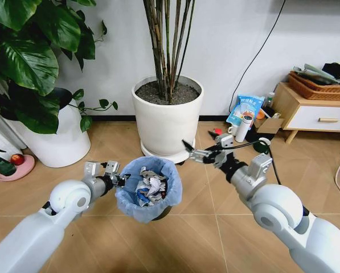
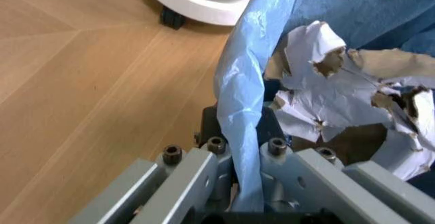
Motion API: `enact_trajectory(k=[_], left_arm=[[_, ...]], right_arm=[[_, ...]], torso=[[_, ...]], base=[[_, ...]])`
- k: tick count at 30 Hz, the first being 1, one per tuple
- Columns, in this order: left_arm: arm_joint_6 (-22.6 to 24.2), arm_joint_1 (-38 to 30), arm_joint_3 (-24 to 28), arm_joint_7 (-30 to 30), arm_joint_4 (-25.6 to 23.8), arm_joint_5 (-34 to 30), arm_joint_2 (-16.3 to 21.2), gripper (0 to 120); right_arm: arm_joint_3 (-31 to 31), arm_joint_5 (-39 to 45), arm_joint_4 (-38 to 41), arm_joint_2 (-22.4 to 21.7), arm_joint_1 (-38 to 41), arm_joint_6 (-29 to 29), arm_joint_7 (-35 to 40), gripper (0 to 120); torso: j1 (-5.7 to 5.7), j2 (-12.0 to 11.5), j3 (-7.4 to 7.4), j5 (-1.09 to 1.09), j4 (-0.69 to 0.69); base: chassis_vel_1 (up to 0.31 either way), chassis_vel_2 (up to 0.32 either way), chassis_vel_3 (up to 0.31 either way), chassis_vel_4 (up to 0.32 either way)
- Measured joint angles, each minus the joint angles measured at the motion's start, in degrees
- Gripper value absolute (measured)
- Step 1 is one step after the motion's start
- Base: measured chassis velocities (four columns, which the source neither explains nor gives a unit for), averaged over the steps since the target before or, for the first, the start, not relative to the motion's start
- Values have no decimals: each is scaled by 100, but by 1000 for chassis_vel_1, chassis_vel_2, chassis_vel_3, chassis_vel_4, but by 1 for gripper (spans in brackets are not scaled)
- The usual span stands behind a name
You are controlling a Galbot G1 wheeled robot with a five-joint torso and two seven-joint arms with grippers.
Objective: Pick up the trash bin and place the garbage on the floor into it.
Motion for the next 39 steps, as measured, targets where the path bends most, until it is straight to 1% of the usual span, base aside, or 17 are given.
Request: enact_trajectory(k=[1,3,7,10,15,24,31,33,35,39], left_arm=[[0,62,-39,16,-24,29,1,0],[0,132,-85,35,-54,63,-5,0],[0,188,-131,51,-78,81,-17,0],[0,243,-194,73,-100,109,-18,0],[0,280,-239,76,-142,115,-12,0],[0,395,-356,76,-222,134,19,0],[0,486,-454,72,-286,152,23,0],[0,504,-465,71,-295,163,24,0],[0,523,-467,71,-309,179,24,0],[0,553,-467,72,-331,200,8,0]], right_arm=[[163,-296,-70,55,-157,-36,65,100],[381,-602,-118,132,-418,-80,95,100],[561,-851,-142,208,-675,-98,108,100],[782,-1131,-142,333,-1074,-109,152,100],[864,-1174,-8,417,-1362,-164,303,100],[871,-1286,96,446,-1558,-165,330,100],[907,-1311,161,436,-1649,-147,329,100],[924,-1311,170,433,-1664,-136,326,100],[934,-1311,180,432,-1686,-126,324,100],[949,-1314,199,434,-1719,-122,323,100]], torso=[[0,0,0,1,0],[0,0,0,1,-1],[0,0,0,0,-2],[0,0,0,1,-1],[0,0,0,0,-1],[0,0,1,0,-1],[0,0,0,1,-1],[0,0,0,-2,0],[0,0,0,2,0],[0,0,0,-1,-1]], base=[[0,0,0,0],[0,0,0,0],[0,0,0,0],[0,0,0,0],[0,0,0,0],[68,1,-66,-6],[216,4,-221,-9],[212,10,-215,4],[210,16,-215,-1],[196,13,-194,-17]])
